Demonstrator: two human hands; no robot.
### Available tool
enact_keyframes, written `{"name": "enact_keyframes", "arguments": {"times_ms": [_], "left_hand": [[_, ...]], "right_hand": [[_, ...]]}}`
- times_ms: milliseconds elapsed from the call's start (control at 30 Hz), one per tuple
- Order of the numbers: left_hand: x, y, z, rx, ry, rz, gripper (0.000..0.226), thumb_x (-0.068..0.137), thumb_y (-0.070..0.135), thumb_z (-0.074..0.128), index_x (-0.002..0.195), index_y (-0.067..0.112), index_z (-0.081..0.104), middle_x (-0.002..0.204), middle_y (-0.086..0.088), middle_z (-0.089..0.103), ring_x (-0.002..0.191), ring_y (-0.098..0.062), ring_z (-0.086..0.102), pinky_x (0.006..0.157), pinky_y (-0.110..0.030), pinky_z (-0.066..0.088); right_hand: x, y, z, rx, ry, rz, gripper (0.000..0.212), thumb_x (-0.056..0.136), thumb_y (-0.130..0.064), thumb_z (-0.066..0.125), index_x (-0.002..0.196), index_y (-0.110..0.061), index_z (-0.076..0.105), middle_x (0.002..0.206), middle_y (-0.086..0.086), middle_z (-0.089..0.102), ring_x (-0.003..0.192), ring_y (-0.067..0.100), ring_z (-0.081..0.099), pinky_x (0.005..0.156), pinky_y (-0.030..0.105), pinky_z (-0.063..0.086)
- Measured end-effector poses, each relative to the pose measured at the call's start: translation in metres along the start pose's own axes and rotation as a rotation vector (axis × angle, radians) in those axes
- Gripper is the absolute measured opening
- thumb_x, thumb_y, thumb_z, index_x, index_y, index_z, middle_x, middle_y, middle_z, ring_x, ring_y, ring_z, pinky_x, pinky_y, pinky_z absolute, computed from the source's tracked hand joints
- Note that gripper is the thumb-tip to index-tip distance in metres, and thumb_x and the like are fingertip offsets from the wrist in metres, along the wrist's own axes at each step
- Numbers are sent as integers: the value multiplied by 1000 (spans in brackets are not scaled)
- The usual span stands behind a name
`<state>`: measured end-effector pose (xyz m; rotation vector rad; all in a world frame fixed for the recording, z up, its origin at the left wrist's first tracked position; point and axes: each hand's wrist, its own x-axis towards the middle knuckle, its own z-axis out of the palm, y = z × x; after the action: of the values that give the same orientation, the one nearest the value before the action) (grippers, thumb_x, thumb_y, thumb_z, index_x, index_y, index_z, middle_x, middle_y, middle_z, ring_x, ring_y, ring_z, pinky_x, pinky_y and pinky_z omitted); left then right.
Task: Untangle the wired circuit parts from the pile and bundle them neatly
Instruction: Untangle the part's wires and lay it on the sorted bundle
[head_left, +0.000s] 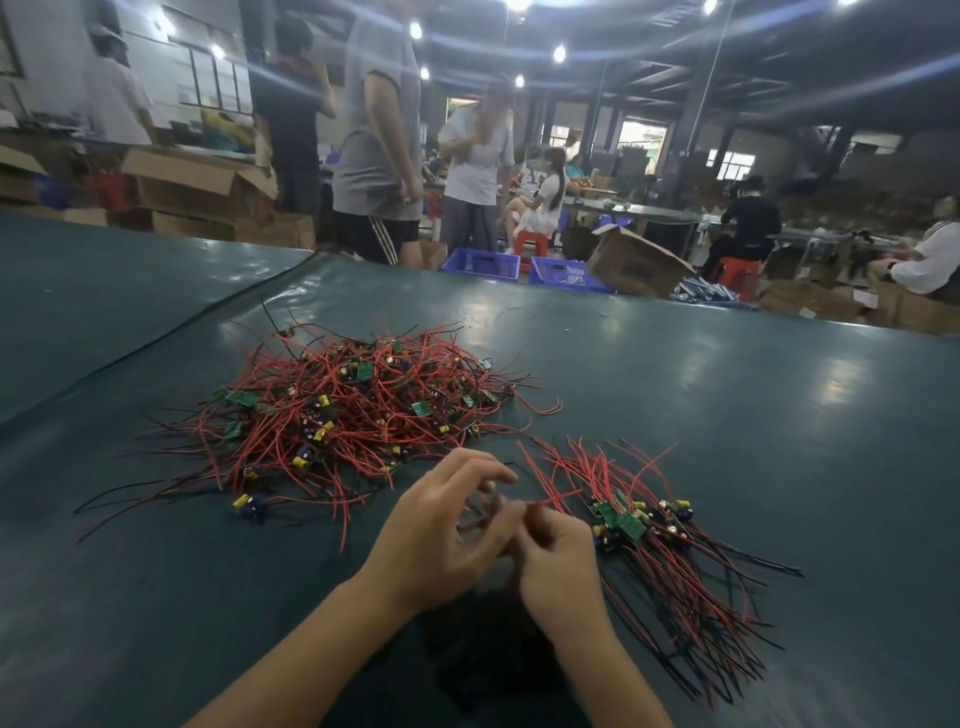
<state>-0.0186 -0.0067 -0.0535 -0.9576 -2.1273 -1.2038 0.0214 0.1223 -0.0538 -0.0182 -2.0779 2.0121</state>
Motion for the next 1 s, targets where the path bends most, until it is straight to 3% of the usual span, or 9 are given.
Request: {"name": "enact_keyframes", "arguments": {"times_ms": [100, 200, 300, 467, 533, 633, 800, 900, 1000], "left_hand": [[-2, -10, -5, 20, -188, -187, 46, 88, 59, 50, 120, 28, 59, 111, 17, 62, 102, 1, 58, 90, -35, 50], [-6, -17, -4, 107, -285, -251, 52, 87, 62, 50, 128, 31, 55, 117, 17, 61, 108, 2, 54, 97, -29, 46], [-6, -20, -3, 120, -303, -294, 40, 90, 51, 55, 125, 31, 56, 117, 16, 62, 105, 0, 56, 93, -25, 47], [-8, -24, -2, 81, -291, -349, 20, 96, 25, 55, 114, 26, 64, 100, 13, 67, 88, -1, 61, 79, -18, 50], [-6, -24, -1, -91, -246, -465, 17, 97, 16, 55, 108, 21, 66, 94, 8, 71, 84, -7, 66, 80, -26, 55], [3, -19, -3, -582, -83, -732, 14, 96, 12, 56, 109, 16, 62, 91, -7, 75, 76, -18, 71, 68, -27, 57], [8, -21, -3, -1064, 237, -1016, 53, 82, 9, 71, 123, 23, 41, 89, -14, 75, 67, -20, 70, 54, -25, 55], [8, -20, -4, -1010, 254, -1073, 45, 74, 22, 78, 106, 19, 47, 68, -4, 70, 53, -16, 63, 46, -24, 50], [8, -14, -6, -876, 10, -1022, 46, 59, 57, 74, 72, 17, 55, 60, -3, 61, 50, -17, 58, 45, -23, 44]], "right_hand": [[5, 3, -5, 33, 148, 52, 26, 92, -25, 65, 71, -25, 79, 73, 3, 75, 68, 15, 72, 57, 23, 54], [10, 8, -10, 94, 274, 110, 26, 92, -29, 66, 70, -24, 79, 74, 1, 75, 71, 10, 71, 65, 21, 53], [15, 10, -15, 126, 350, 115, 26, 92, -26, 66, 69, -18, 76, 73, 1, 75, 70, 10, 70, 61, 15, 51], [19, 12, -25, 98, 436, 85, 34, 93, -25, 66, 60, -20, 75, 71, 21, 63, 54, 8, 55, 48, 9, 45], [22, 12, -30, 160, 469, 112, 31, 91, -25, 68, 63, -15, 75, 61, 10, 68, 56, 6, 61, 56, 13, 50], [22, 11, -31, 238, 461, 140, 28, 89, -26, 70, 63, -20, 78, 68, 1, 74, 67, 9, 70, 67, 26, 56], [18, 3, -26, 424, 393, 153, 23, 84, -32, 69, 72, -15, 79, 74, 7, 74, 68, 15, 72, 57, 27, 57], [16, -2, -24, 443, 362, 119, 25, 76, -38, 68, 74, -16, 79, 77, 8, 74, 70, 16, 72, 56, 26, 56], [15, -5, -21, 425, 346, 80, 24, 75, -39, 67, 73, -19, 80, 76, 5, 74, 70, 12, 71, 53, 24, 55]]}}
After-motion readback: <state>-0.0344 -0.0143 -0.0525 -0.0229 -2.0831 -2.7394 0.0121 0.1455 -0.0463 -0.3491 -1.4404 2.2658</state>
